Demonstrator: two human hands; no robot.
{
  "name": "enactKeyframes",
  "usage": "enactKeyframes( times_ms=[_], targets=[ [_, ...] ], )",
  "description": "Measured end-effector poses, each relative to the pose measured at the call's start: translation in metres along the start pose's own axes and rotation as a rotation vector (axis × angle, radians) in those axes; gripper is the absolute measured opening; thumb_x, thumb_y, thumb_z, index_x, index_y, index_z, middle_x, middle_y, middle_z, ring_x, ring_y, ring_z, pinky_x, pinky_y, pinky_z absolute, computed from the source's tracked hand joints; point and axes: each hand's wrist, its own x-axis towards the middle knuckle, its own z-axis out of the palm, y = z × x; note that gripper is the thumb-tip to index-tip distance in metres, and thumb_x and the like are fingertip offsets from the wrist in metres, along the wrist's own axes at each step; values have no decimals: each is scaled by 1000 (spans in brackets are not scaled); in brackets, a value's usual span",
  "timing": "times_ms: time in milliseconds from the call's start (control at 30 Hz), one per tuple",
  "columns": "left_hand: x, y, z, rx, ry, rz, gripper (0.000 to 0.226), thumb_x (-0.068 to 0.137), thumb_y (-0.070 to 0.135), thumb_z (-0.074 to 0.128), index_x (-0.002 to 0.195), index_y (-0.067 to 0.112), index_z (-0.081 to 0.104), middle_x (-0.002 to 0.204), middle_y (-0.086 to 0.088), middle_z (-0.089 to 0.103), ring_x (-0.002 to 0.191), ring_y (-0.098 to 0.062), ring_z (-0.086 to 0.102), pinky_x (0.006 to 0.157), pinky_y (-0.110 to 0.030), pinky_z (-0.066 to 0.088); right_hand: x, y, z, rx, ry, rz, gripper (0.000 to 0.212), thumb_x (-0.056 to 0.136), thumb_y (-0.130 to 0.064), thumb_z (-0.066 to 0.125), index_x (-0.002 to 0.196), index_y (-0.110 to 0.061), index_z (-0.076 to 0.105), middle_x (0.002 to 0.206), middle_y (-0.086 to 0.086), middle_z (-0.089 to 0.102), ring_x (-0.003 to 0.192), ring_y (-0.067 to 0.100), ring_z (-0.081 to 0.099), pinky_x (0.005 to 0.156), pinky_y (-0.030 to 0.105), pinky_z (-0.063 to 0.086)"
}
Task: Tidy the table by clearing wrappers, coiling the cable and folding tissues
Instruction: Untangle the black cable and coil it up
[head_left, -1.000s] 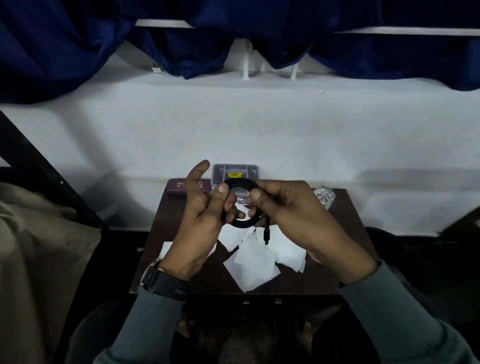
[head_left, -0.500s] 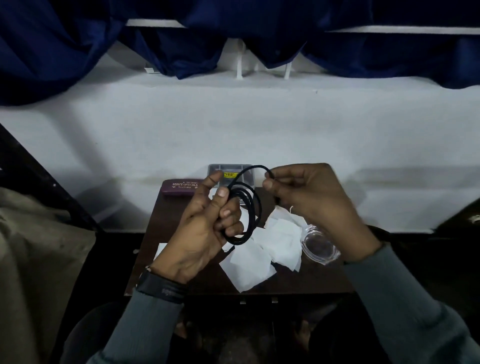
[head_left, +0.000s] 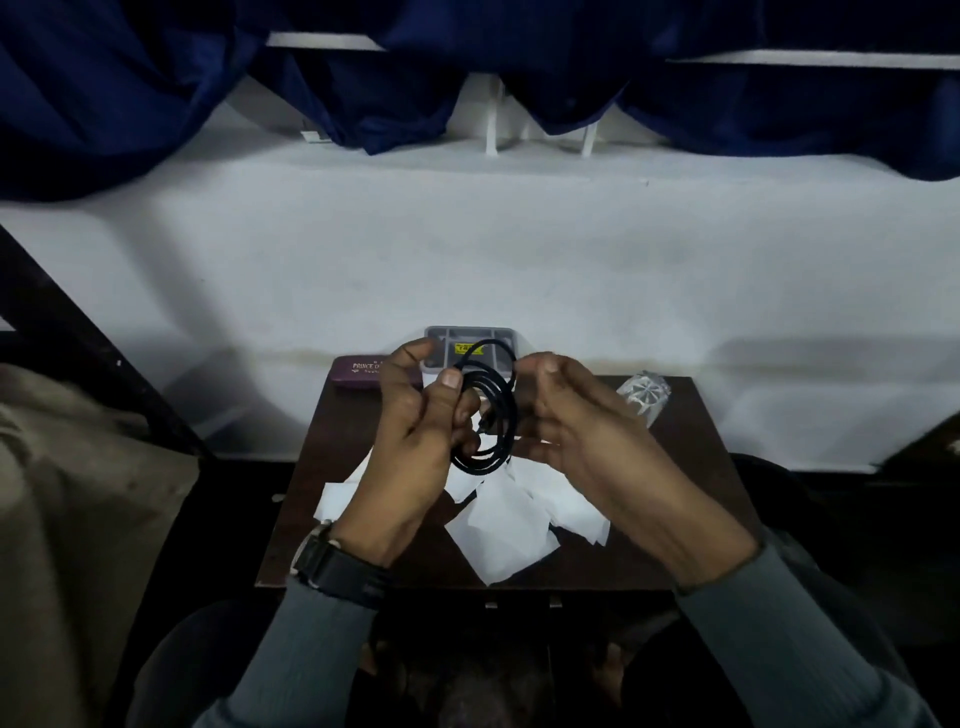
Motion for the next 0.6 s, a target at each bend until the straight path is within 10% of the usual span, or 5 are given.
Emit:
enactKeyframes(
  times_ms=[267, 600],
  targets=[
    [-2, -3, 1, 10, 37, 8, 24, 107, 9, 44, 116, 31, 45, 83, 17, 71, 79, -1, 68, 76, -23, 56, -9, 17, 12, -412, -9, -410, 40, 92, 5, 64, 121, -23, 60, 94, -9, 71, 93, 13, 69, 92, 30, 54],
    [7, -13, -3, -135, 35, -20, 19, 108, 14, 46, 118, 30, 44, 59, 12, 49, 52, -5, 39, 59, -26, 36, -18, 26, 13, -817, 251, -689, 18, 97, -6, 67, 104, -21, 73, 126, 0, 42, 110, -6, 53, 94, 4, 38]
  ],
)
